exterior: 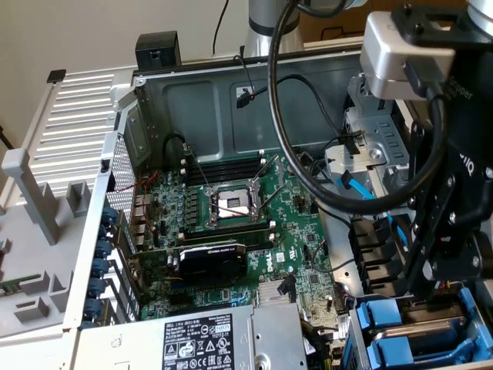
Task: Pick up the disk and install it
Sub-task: 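Insert the second disk wire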
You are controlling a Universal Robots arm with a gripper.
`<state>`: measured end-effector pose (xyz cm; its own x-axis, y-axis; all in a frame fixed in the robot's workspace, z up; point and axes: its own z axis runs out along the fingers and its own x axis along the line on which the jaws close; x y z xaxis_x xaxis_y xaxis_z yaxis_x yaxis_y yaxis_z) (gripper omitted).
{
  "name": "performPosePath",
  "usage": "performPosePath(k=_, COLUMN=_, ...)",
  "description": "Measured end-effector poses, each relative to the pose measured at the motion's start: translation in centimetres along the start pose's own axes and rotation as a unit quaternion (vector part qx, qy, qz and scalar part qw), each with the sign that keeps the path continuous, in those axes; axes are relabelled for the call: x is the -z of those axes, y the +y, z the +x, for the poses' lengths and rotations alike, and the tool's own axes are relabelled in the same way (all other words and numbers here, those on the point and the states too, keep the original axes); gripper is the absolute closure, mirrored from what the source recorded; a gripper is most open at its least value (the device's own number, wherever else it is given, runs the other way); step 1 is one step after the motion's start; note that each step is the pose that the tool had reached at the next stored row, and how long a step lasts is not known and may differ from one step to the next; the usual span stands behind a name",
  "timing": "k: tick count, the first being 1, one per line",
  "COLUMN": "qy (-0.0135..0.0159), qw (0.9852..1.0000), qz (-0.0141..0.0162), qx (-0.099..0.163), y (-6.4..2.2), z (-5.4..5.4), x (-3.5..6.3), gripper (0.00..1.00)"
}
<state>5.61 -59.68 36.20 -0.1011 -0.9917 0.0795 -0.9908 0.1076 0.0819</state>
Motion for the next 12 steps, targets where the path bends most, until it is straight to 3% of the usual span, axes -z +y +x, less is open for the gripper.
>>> performPosePath(k=12, qy=0.0031, qw=0.9998, qz=0.0017, qx=0.019, y=-0.42, z=-0.56, x=-0.18, gripper=0.84)
